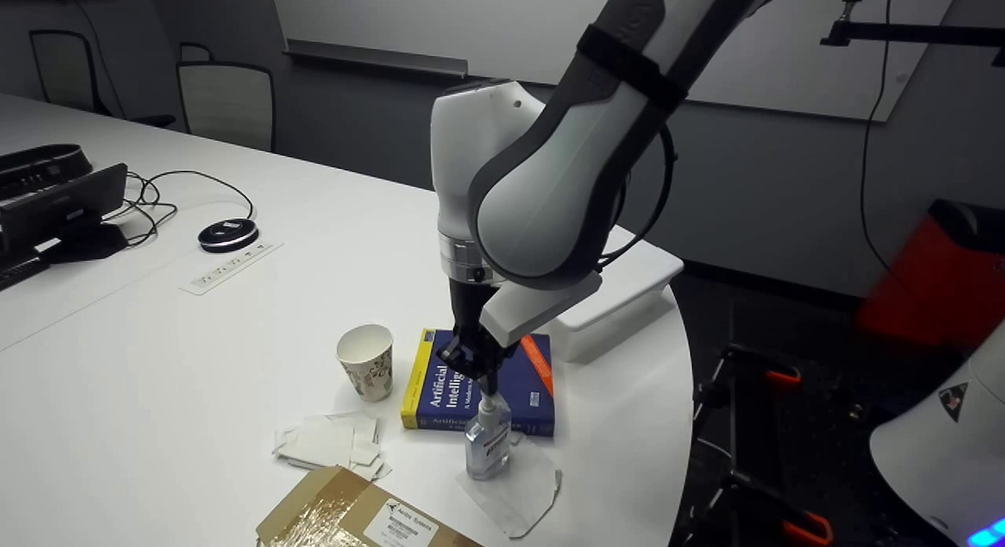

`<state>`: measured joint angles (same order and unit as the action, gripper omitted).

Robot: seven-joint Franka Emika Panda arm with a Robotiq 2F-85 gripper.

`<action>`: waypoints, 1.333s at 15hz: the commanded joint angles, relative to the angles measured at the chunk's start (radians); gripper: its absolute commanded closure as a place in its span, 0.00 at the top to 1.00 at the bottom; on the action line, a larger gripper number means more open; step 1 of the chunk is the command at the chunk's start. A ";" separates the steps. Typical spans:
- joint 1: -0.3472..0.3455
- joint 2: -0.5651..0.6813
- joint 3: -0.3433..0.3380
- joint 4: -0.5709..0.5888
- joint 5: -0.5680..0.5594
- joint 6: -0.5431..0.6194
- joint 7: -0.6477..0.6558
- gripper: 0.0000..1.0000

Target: Press the top of the transparent bowl

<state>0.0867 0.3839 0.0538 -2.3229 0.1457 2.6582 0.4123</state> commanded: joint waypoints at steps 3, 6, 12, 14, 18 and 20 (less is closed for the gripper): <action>-0.002 0.072 0.014 0.010 0.054 0.018 -0.058 0.00; -0.001 0.076 0.013 0.010 0.066 0.014 -0.071 0.00; 0.009 0.071 -0.003 0.019 0.046 0.001 -0.057 0.00; 0.013 0.065 -0.010 0.024 0.035 -0.011 -0.053 0.00; 0.009 0.042 -0.014 0.039 0.028 -0.045 -0.059 0.00; 0.004 0.031 -0.006 0.048 0.030 -0.068 -0.076 0.00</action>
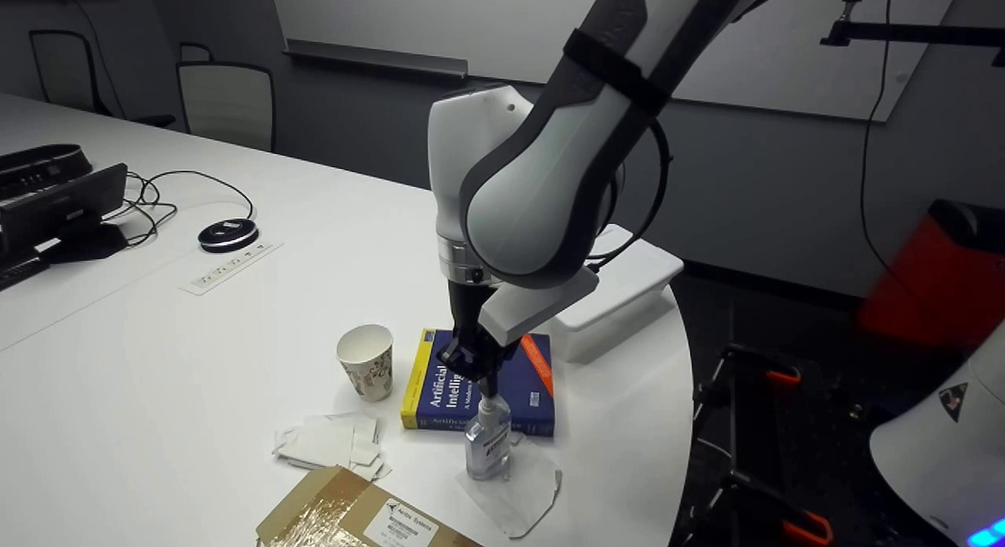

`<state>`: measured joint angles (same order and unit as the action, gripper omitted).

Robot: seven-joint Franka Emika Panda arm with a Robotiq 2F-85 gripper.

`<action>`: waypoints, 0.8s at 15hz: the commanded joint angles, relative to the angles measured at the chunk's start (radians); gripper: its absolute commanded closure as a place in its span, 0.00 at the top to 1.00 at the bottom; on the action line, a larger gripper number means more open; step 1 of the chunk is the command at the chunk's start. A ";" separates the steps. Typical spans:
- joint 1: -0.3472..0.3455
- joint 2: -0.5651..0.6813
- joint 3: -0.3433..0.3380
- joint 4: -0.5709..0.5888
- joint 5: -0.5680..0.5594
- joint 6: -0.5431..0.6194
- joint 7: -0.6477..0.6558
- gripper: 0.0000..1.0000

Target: Press the top of the transparent bowl

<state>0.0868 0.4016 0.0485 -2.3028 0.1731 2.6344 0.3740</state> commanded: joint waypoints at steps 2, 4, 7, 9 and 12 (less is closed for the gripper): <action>0.011 -0.002 -0.005 0.040 -0.012 -0.072 -0.044 0.00; 0.016 -0.016 -0.008 0.049 -0.022 -0.090 -0.050 0.00; 0.025 -0.040 -0.016 0.067 -0.047 -0.123 -0.036 0.00; 0.027 -0.063 -0.019 0.079 -0.064 -0.152 -0.027 0.00; 0.033 -0.116 -0.029 0.093 -0.099 -0.205 0.001 0.00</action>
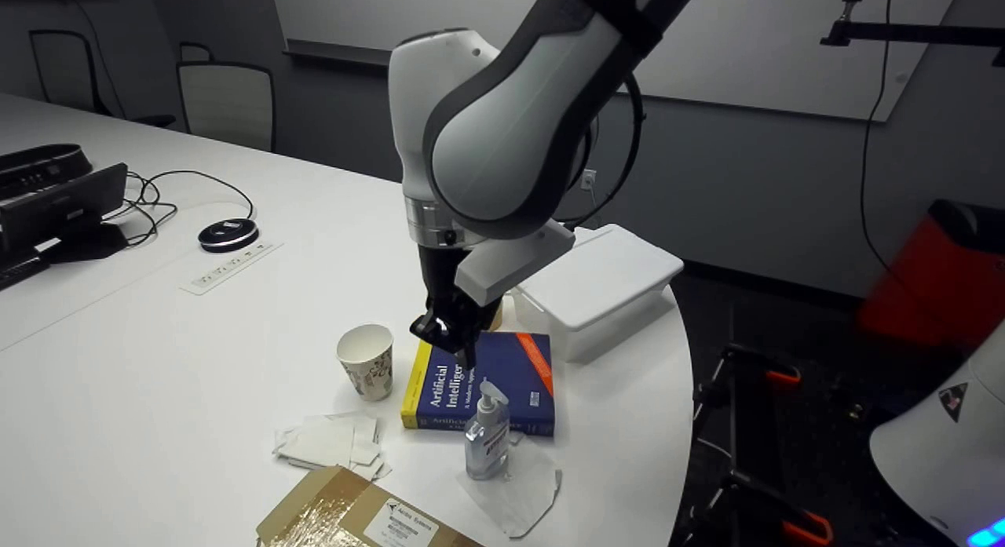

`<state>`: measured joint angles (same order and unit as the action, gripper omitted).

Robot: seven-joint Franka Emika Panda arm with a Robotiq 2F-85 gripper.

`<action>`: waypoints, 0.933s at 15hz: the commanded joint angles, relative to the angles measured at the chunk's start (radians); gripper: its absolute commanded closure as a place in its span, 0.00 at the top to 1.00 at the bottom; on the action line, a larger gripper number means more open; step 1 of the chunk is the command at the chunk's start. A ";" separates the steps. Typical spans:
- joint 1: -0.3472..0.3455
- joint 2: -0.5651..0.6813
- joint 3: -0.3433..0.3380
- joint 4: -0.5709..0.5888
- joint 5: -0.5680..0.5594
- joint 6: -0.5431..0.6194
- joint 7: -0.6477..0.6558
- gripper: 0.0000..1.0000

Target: Press the top of the transparent bowl

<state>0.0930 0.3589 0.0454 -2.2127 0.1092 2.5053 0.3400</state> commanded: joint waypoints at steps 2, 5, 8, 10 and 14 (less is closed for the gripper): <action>0.035 -0.111 -0.035 0.012 -0.070 -0.118 0.064 0.00; 0.041 -0.171 -0.036 0.034 -0.122 -0.202 0.118 0.28; 0.039 -0.217 -0.024 0.057 -0.151 -0.260 0.149 0.49; 0.035 -0.239 -0.019 0.067 -0.165 -0.283 0.160 0.64; 0.027 -0.265 -0.014 0.080 -0.174 -0.310 0.170 0.95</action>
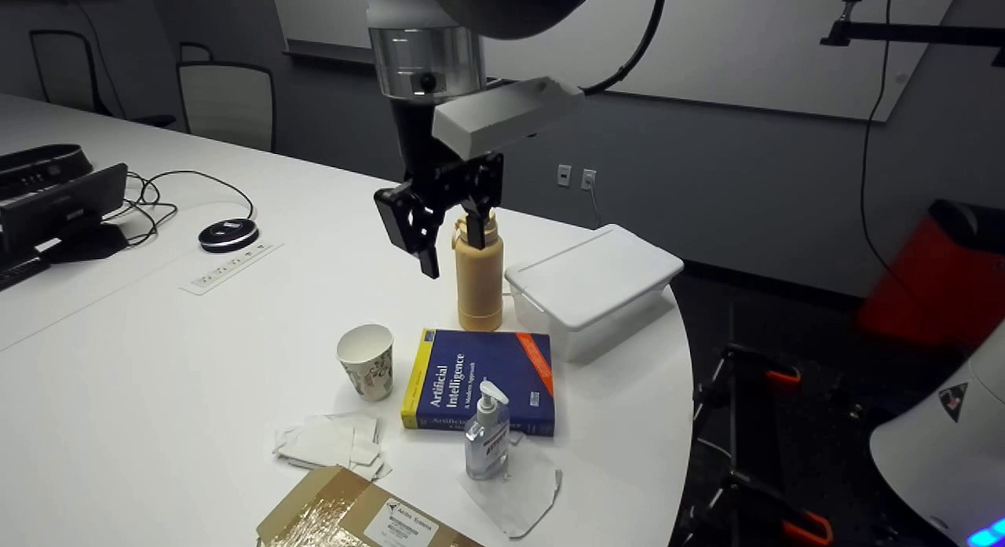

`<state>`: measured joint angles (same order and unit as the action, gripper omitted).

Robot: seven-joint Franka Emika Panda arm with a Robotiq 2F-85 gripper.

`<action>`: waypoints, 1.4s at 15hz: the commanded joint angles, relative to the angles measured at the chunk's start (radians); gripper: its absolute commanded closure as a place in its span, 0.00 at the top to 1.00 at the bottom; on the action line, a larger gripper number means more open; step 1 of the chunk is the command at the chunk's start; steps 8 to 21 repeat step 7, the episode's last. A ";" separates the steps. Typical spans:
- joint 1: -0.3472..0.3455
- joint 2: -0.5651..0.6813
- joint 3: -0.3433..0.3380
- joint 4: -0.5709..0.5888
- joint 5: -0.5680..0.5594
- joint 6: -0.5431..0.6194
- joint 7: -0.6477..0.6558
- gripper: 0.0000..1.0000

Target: Press the top of the transparent bowl

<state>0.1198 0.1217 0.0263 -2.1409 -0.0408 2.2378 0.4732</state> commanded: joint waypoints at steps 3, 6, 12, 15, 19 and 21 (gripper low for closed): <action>-0.003 -0.032 0.008 0.014 -0.018 -0.048 0.031 1.00; -0.004 -0.030 0.007 0.015 -0.024 -0.047 0.035 1.00; -0.004 -0.030 0.006 0.014 -0.029 -0.046 0.042 1.00; -0.004 -0.030 0.006 0.014 -0.029 -0.046 0.042 1.00; -0.004 -0.030 0.006 0.014 -0.029 -0.046 0.042 1.00; -0.004 -0.030 0.006 0.014 -0.029 -0.046 0.042 1.00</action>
